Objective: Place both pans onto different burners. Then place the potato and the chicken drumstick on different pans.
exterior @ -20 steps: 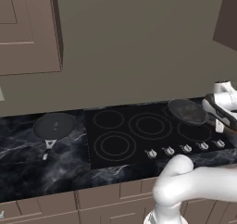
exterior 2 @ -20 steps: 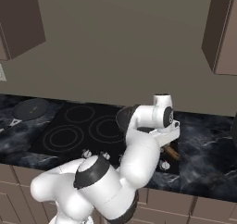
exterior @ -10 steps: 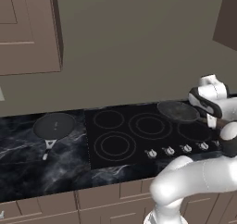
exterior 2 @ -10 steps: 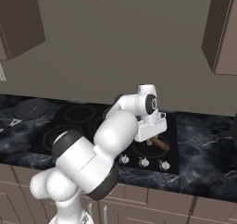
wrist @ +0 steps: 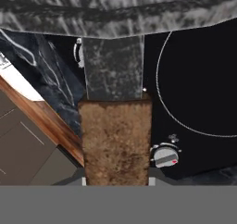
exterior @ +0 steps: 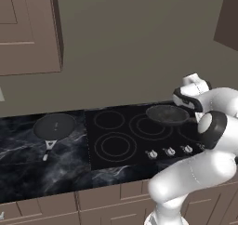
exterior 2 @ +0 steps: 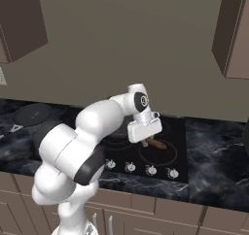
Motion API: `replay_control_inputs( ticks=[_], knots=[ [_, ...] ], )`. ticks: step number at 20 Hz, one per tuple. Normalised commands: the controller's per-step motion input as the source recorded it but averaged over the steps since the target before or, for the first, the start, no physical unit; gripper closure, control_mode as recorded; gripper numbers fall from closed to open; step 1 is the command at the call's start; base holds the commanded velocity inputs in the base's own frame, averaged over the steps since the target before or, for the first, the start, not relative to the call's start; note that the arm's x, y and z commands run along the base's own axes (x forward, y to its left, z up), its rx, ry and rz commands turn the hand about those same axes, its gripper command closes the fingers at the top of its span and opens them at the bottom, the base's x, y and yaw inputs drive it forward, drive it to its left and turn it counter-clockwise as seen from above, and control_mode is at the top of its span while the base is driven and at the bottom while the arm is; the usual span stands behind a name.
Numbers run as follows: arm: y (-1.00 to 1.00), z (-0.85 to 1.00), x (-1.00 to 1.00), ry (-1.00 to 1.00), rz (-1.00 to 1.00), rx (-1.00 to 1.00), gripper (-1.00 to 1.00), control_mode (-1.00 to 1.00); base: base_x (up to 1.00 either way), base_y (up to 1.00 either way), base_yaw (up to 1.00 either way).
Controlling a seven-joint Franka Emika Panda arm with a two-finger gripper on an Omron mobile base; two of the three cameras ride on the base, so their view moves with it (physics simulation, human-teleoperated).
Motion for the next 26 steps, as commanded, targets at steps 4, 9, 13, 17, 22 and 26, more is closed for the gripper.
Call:
replay_control_inputs(
  ticks=[4,9,13,17,22,26],
  knots=[
    [0.38,-0.01,0.00,0.00,0.07,-0.09,1.00,-1.00,0.00,0.00,0.00],
    [0.29,-0.01,0.00,0.00,0.05,-0.03,1.00,-1.00,0.00,0.00,0.00],
    [0.26,-0.11,0.00,0.00,0.06,-0.04,1.00,-1.00,0.00,0.00,0.00],
    [0.14,-0.23,0.00,-0.03,0.04,-0.05,1.00,-1.00,0.00,0.00,0.00],
    [0.00,-0.18,0.02,-0.06,0.00,-0.03,1.00,-1.00,0.00,0.00,0.00],
    [0.00,-0.05,0.21,-0.03,0.00,0.00,1.00,-1.00,0.00,0.00,0.00]
  ],
)
